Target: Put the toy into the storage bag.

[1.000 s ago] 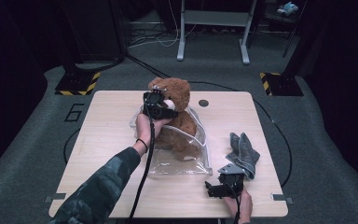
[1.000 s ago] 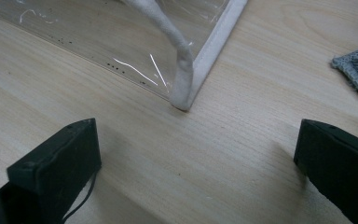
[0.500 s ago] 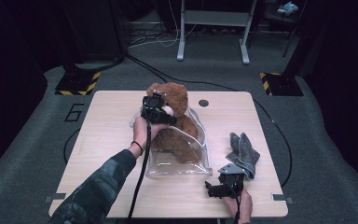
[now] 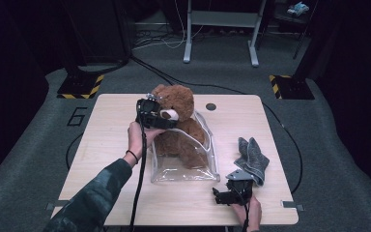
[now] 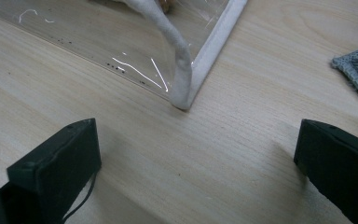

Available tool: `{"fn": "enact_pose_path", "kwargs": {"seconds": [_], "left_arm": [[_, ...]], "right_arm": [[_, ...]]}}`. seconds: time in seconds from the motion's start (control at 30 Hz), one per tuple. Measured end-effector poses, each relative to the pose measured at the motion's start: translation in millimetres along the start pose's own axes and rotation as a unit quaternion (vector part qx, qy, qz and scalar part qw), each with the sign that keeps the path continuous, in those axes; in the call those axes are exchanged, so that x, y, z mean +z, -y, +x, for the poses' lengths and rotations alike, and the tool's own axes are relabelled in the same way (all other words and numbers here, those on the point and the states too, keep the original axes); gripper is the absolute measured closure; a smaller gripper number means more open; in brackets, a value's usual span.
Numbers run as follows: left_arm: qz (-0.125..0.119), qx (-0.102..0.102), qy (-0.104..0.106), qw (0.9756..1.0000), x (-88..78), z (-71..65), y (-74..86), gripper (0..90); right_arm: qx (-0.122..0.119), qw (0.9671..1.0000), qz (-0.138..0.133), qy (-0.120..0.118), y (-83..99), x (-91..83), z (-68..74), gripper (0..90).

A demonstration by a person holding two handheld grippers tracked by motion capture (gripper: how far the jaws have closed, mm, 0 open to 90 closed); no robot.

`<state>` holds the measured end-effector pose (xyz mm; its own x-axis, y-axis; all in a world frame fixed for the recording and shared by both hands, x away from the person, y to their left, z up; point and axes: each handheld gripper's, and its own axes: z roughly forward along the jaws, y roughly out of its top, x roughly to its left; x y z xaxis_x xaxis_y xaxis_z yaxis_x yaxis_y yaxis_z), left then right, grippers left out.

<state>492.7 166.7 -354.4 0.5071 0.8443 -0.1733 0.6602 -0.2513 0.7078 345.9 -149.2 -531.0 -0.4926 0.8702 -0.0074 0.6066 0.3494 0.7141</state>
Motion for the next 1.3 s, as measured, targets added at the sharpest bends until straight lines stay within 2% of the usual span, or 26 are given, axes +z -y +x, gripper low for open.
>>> {"fn": "enact_pose_path", "kwargs": {"seconds": [0.27, 0.37, 0.47, 0.63, 0.8, 0.97, 1.07, 1.3], "left_arm": [[-0.012, 0.018, -0.008, 0.9997, -21.1, 3.6, 1.0, 14.5], [-0.021, 0.017, -0.013, 0.9995, -30.8, 6.3, 1.9, 14.3], [-0.03, 0.019, -0.022, 0.9991, -48.6, 15.7, 6.0, 14.2], [-0.033, 0.016, -0.03, 0.9989, -63.5, 27.8, 15.4, 13.2], [-0.039, 0.011, -0.044, 0.9982, -78.1, 40.8, 33.9, 12.4], [-0.039, 0.0, -0.063, 0.9973, -84.4, 56.7, 58.5, 11.9], [-0.039, -0.013, -0.071, 0.9966, -84.7, 65.9, 75.5, 11.5], [-0.028, -0.028, -0.094, 0.9948, -77.3, 83.2, 121.5, 11.0]], "right_arm": [[0.002, 1.0, 0.0, 0.001, -0.1, 0.1, 0.4, 0.0], [0.005, 1.0, -0.002, 0.002, -0.2, 0.3, 0.7, 0.0], [0.001, 1.0, 0.0, -0.001, -0.1, -0.1, 0.0, 0.0], [-0.001, 1.0, -0.001, 0.0, -0.1, -0.1, -0.3, 0.0], [-0.001, 1.0, -0.001, 0.0, -0.1, 0.0, -0.4, 0.0], [-0.001, 1.0, -0.001, 0.0, -0.1, 0.0, -0.3, 0.0], [0.0, 1.0, -0.001, -0.001, -0.1, 0.0, -0.2, 0.0], [-0.001, 1.0, -0.001, -0.001, -0.1, 0.0, -0.3, 0.0]]}}
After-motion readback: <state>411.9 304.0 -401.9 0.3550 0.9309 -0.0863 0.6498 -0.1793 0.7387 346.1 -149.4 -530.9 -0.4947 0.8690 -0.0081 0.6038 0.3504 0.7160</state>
